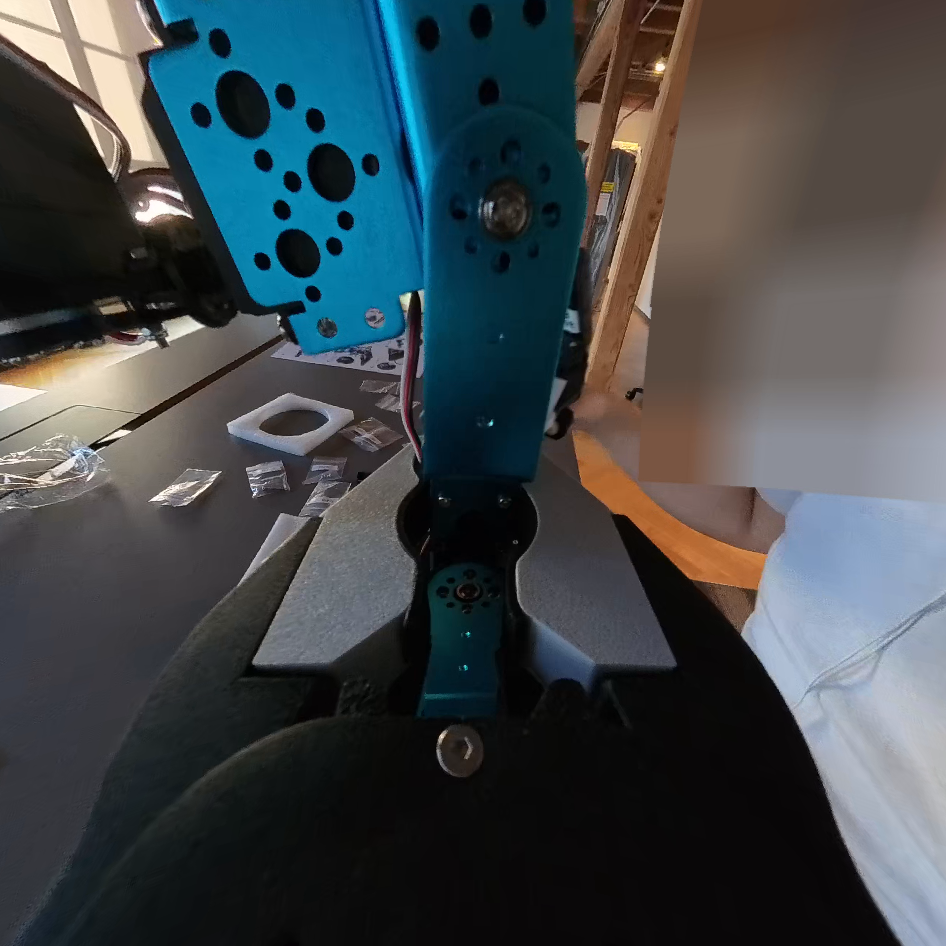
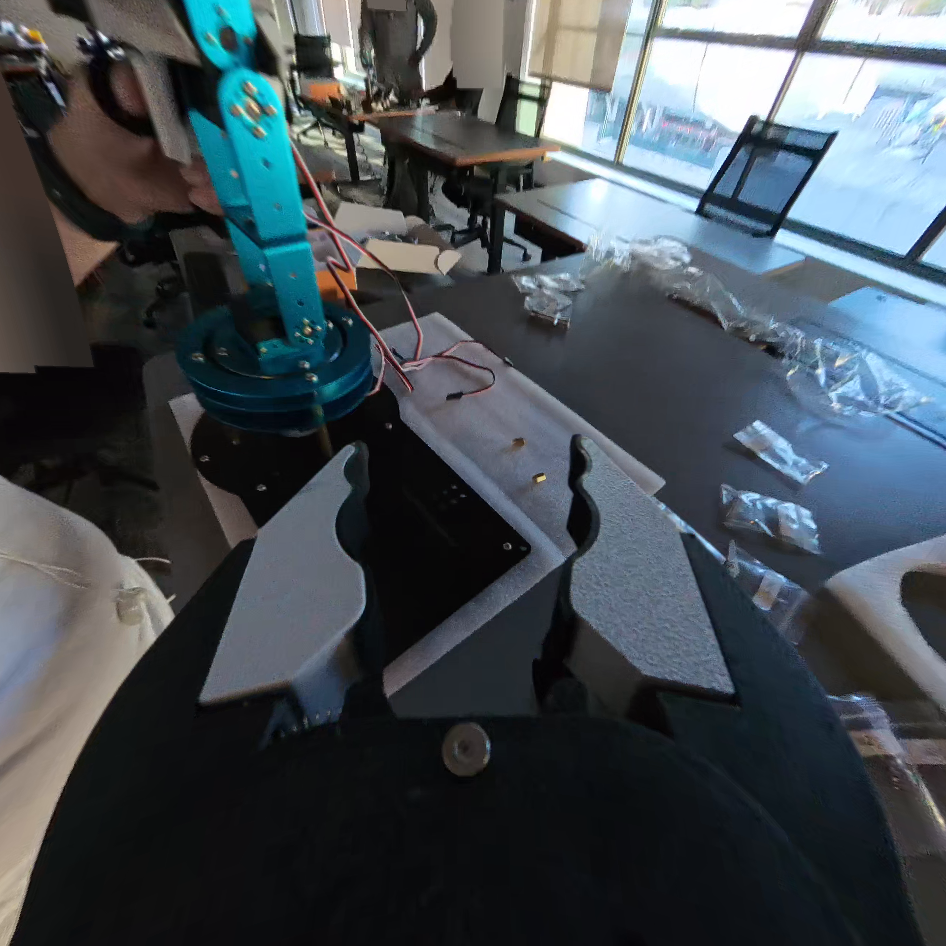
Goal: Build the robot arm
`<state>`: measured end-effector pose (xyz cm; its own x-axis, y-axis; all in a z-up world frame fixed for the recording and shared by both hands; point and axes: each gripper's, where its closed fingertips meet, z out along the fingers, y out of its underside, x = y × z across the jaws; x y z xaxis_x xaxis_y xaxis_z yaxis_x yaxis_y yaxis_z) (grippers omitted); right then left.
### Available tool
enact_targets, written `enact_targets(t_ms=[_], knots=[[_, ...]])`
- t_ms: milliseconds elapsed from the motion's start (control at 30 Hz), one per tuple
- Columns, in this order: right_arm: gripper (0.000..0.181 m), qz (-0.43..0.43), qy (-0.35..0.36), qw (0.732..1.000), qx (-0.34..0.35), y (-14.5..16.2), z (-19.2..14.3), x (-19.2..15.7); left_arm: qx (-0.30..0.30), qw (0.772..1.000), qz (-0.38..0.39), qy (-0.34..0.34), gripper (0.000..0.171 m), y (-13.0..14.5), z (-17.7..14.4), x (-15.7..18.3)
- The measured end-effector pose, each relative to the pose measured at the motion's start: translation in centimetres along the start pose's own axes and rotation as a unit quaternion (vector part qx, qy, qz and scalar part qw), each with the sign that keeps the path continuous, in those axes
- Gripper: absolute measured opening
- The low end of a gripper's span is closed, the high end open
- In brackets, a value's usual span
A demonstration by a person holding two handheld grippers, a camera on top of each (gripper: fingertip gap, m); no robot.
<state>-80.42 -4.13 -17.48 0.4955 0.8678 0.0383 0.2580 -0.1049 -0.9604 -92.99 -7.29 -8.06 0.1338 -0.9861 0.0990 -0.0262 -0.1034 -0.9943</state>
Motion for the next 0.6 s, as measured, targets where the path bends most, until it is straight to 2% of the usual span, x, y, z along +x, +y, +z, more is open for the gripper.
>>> enact_targets(t_ms=[100,233,300,433,600], knots=[[0.075,-0.012,-0.024,1.000,-0.007,-0.2,0.3,-2.5,-0.005,1.000,0.001,-0.010,0.023,0.1,0.0,0.1],[0.076,-0.023,-0.114,0.993,-0.023,1.0,4.7,-8.5,-0.011,1.000,-0.002,-0.018,0.023,0.1,-0.1,0.1],[0.076,-0.024,-0.146,0.989,-0.028,1.2,6.7,-10.2,-0.013,1.000,-0.006,-0.021,0.024,0.2,-0.2,0.2],[0.077,-0.016,-0.192,0.981,-0.024,-0.2,9.2,-11.5,-0.020,0.999,-0.002,-0.033,0.024,0.5,-0.7,0.7],[0.079,-0.033,-0.200,0.979,-0.022,-2.1,10.4,-11.7,-0.005,0.998,0.023,-0.062,0.026,0.6,-1.2,1.3]])
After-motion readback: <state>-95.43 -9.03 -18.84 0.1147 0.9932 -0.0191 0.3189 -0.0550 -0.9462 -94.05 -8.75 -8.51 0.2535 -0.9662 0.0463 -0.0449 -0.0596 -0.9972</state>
